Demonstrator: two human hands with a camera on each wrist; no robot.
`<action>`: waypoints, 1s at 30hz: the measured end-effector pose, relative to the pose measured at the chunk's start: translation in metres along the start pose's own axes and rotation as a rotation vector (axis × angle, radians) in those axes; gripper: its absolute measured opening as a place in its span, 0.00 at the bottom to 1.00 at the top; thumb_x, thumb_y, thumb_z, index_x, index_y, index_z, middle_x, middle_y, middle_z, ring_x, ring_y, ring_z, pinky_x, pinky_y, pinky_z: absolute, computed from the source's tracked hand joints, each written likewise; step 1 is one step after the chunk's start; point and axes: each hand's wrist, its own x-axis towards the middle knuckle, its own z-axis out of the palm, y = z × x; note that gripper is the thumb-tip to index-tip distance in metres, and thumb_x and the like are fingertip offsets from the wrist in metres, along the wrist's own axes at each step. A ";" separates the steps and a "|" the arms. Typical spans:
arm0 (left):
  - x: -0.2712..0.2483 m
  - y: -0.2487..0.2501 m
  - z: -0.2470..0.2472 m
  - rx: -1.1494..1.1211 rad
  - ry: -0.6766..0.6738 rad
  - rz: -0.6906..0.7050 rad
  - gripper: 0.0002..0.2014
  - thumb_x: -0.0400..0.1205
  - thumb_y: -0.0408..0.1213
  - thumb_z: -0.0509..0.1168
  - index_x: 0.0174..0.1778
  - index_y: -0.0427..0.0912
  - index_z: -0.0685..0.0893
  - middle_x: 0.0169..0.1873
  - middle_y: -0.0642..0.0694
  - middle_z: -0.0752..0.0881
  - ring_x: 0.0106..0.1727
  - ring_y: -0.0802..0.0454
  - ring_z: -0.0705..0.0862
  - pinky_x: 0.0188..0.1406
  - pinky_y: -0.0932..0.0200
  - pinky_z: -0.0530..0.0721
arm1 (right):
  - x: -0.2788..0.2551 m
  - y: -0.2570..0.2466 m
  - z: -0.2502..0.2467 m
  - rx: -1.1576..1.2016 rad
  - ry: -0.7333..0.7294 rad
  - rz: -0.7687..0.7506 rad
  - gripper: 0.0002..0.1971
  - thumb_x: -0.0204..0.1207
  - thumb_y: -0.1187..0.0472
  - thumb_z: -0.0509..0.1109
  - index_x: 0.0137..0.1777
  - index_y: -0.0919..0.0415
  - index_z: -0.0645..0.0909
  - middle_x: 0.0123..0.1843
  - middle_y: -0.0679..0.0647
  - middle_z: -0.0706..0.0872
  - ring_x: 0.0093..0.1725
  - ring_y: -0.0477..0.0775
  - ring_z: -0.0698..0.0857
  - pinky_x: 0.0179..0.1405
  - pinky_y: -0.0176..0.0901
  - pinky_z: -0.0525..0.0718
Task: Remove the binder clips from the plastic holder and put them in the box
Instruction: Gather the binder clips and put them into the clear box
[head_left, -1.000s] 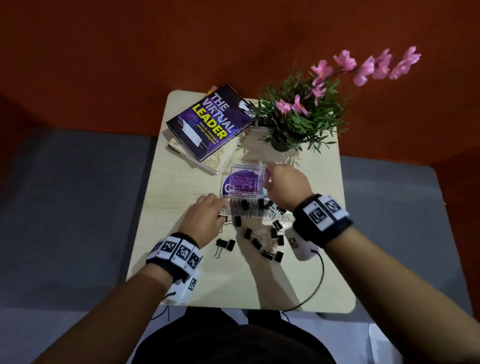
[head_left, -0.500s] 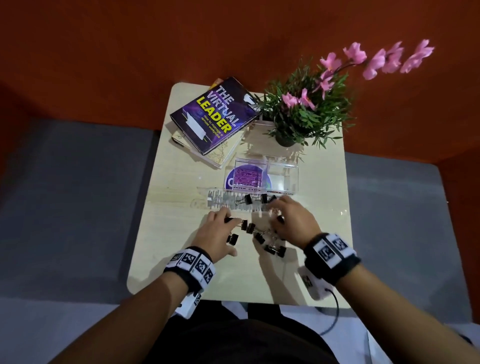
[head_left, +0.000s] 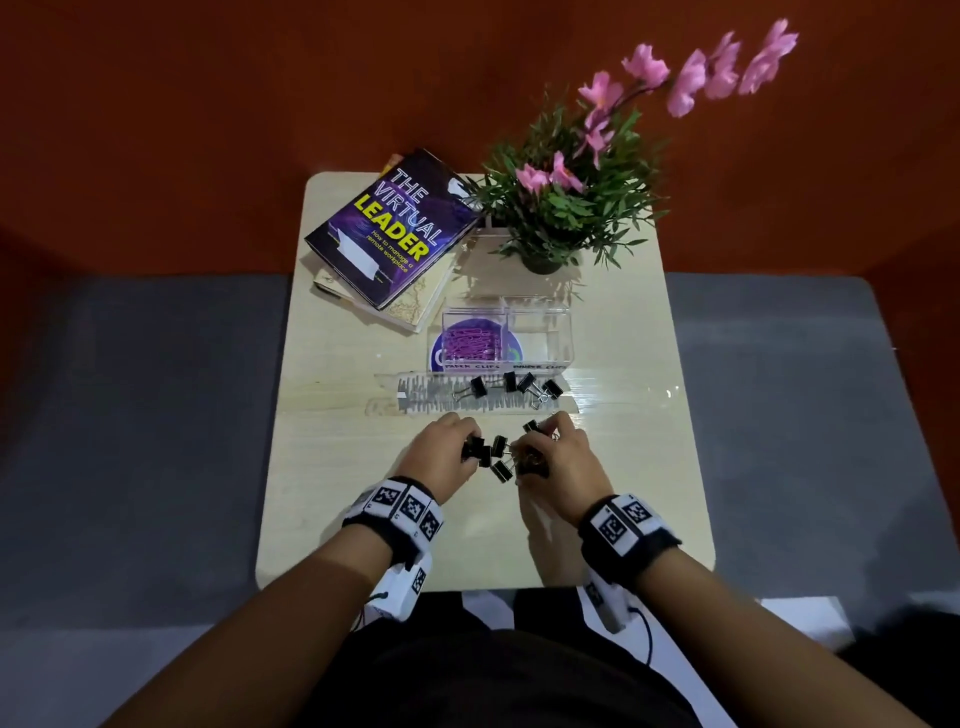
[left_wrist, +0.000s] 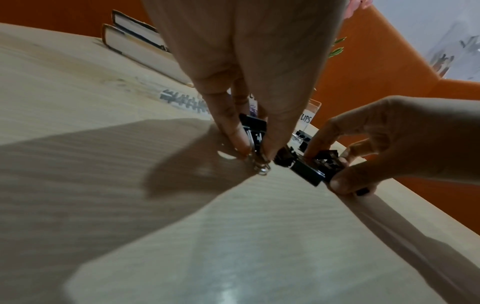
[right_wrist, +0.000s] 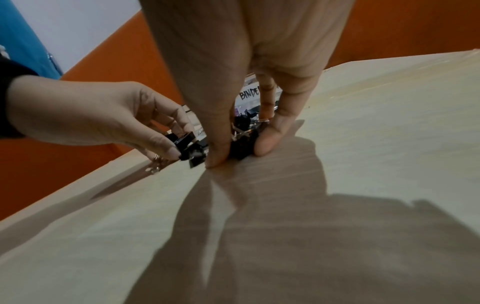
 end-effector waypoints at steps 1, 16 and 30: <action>0.001 0.001 -0.001 -0.010 -0.001 -0.006 0.11 0.76 0.33 0.69 0.53 0.44 0.82 0.51 0.44 0.82 0.50 0.43 0.84 0.52 0.46 0.86 | 0.001 0.001 0.001 0.017 0.007 -0.011 0.15 0.67 0.63 0.75 0.53 0.50 0.83 0.58 0.59 0.75 0.53 0.66 0.76 0.49 0.55 0.84; 0.082 0.085 -0.073 -0.079 0.217 0.164 0.15 0.77 0.32 0.72 0.59 0.40 0.84 0.57 0.39 0.85 0.56 0.42 0.84 0.59 0.49 0.84 | 0.010 -0.013 -0.080 0.199 0.207 0.060 0.06 0.66 0.70 0.75 0.38 0.59 0.90 0.41 0.59 0.86 0.39 0.58 0.85 0.47 0.48 0.85; 0.025 0.015 -0.052 0.076 0.066 0.188 0.14 0.79 0.42 0.69 0.60 0.47 0.83 0.60 0.46 0.84 0.57 0.50 0.83 0.62 0.47 0.85 | 0.101 -0.054 -0.111 -0.050 0.104 0.000 0.10 0.69 0.66 0.74 0.51 0.59 0.86 0.58 0.61 0.87 0.53 0.61 0.85 0.51 0.45 0.81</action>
